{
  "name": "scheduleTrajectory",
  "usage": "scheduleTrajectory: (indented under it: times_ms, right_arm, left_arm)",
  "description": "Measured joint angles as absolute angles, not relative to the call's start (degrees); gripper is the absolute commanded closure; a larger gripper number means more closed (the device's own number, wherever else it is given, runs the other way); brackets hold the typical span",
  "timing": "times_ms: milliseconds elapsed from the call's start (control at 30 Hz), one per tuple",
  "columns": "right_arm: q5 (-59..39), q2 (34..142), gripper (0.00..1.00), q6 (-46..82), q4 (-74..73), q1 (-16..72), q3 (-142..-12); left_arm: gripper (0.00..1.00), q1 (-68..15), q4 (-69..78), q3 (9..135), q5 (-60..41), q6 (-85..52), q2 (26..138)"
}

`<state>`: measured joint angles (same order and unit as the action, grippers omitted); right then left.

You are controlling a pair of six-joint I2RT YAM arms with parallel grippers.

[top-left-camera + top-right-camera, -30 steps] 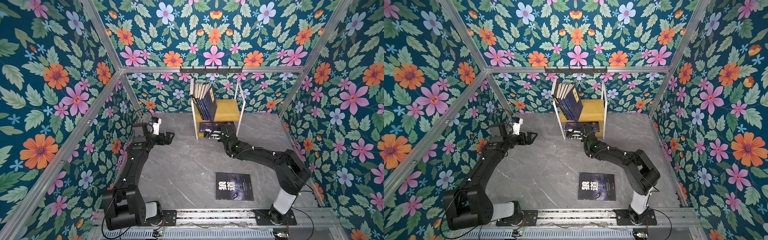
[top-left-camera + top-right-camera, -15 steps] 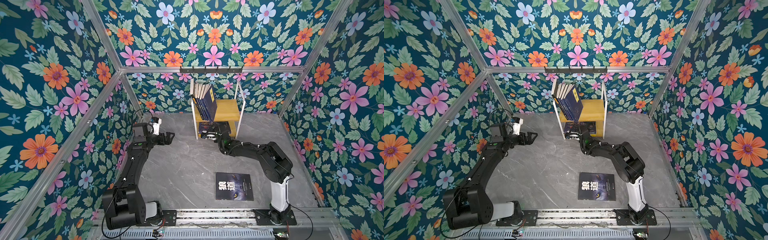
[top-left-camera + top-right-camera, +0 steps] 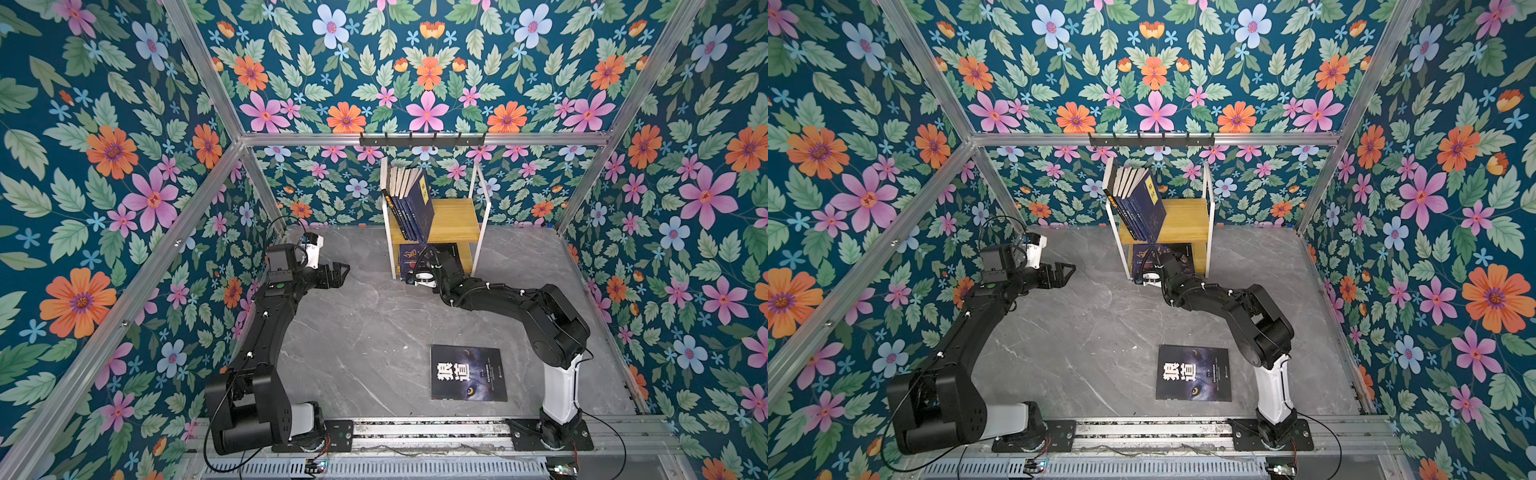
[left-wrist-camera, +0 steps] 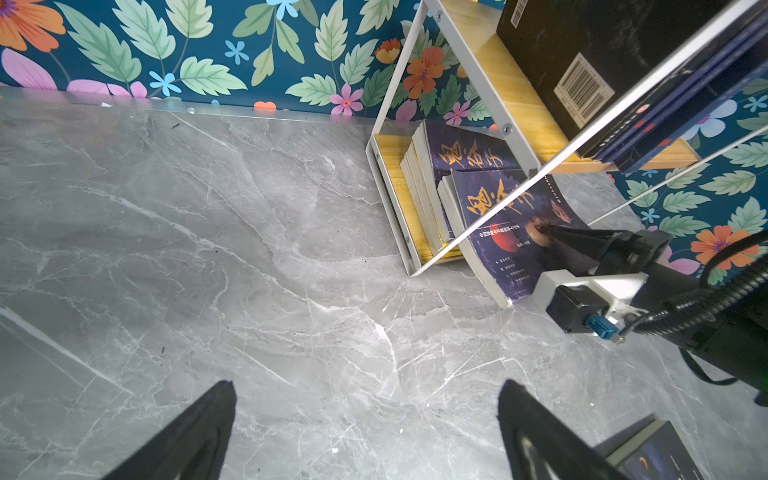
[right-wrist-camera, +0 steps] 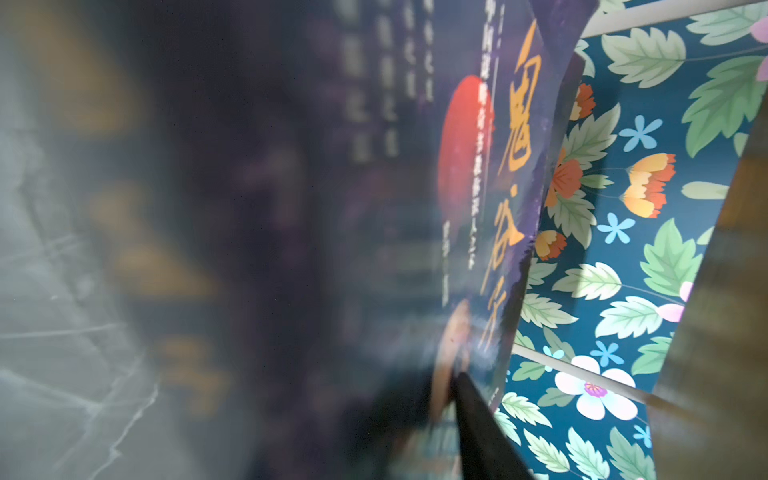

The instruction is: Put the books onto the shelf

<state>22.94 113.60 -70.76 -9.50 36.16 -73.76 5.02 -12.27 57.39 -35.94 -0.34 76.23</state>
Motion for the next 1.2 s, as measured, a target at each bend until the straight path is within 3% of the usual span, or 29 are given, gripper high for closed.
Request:
scheduleTrajectory:
  times_ms: [100, 200, 700, 1200]
  right_arm:
    - [22.52, 113.6, 0.95, -70.0, -8.45, 35.7, -75.46]
    - [21.74, 113.97, 1.0, -69.17, -6.9, 34.81, -77.56]
    - [22.76, 120.53, 1.0, -68.6, -5.04, 33.04, -86.28]
    - [22.44, 121.25, 0.99, -68.58, -6.7, 33.04, -86.04]
  left_arm:
    - [0.0, 5.02, -12.36, 57.39, -35.97, -0.34, 76.23]
    - [0.0, 5.02, -12.47, 57.65, -36.03, -0.75, 76.23]
    - [0.0, 5.02, -12.51, 57.78, -36.01, -1.13, 75.7]
    - [0.0, 4.97, -12.88, 57.76, -36.01, -1.15, 75.48]
